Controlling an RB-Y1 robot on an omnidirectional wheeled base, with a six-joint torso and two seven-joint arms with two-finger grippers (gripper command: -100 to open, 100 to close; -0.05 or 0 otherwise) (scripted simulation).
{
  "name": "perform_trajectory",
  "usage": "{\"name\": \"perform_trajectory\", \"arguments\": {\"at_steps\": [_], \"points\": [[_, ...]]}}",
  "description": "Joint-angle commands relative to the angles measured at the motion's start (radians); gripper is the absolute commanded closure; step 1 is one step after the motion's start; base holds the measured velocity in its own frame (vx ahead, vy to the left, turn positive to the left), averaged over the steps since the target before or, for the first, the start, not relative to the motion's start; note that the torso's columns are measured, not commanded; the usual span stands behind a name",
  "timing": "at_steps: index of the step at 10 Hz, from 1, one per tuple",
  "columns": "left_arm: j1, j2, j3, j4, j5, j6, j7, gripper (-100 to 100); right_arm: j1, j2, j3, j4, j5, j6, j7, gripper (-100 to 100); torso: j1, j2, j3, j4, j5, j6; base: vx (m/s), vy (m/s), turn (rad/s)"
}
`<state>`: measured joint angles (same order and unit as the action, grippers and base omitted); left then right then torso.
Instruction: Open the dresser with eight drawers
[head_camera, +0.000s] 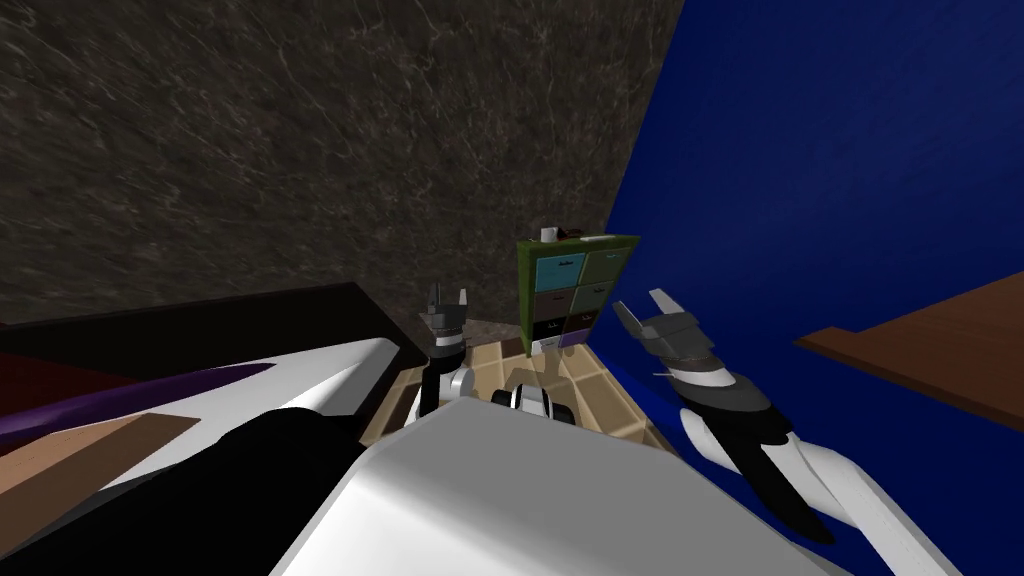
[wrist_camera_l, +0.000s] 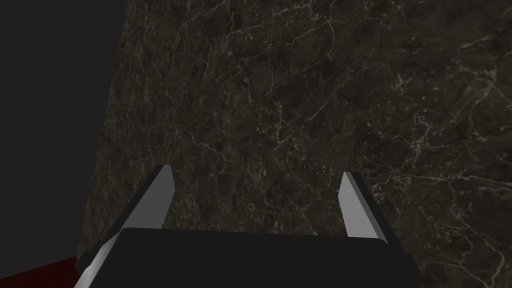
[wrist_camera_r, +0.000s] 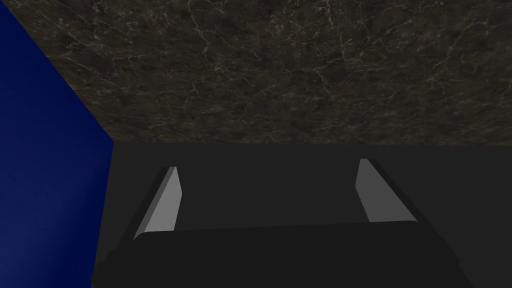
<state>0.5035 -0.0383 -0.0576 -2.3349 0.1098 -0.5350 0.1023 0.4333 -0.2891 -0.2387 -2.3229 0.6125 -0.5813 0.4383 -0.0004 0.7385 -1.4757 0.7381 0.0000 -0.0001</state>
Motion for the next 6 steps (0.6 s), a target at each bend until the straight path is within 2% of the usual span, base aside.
{"name": "perform_trajectory", "arguments": {"at_steps": [1,2,3,5,6], "points": [[0.0,0.0,0.0,0.0,0.0,0.0,0.0,0,-0.007,-0.012,-0.014,0.007,0.059,0.003,0.049,-100,0.001,-0.001,-0.001,0.0,0.0,0.0,0.073,0.067,-0.036],[0.0,0.0,0.0,0.0,0.0,0.0,0.0,0,-0.013,-0.023,-0.027,0.012,0.098,0.007,0.09,-100,0.0,-0.001,0.0,0.0,0.0,0.0,0.095,0.075,-0.066],[0.0,0.0,0.0,0.0,0.0,0.0,0.0,0,-0.013,-0.023,-0.027,0.012,0.105,0.007,0.09,-100,0.001,-0.002,-0.001,0.0,0.0,0.0,0.073,0.07,-0.041],[0.0,0.0,0.0,0.0,0.0,0.0,0.0,0,-0.026,-0.044,-0.05,0.026,0.175,0.013,0.157,-100,0.0,0.0,0.0,0.0,0.0,0.0,0.087,0.092,-0.063],[0.0,0.0,0.0,0.0,0.0,0.0,0.0,0,-0.026,-0.044,-0.05,0.026,0.193,0.013,0.17,-100,0.002,-0.002,-0.001,0.0,0.0,0.0,0.097,0.081,-0.035]]}}
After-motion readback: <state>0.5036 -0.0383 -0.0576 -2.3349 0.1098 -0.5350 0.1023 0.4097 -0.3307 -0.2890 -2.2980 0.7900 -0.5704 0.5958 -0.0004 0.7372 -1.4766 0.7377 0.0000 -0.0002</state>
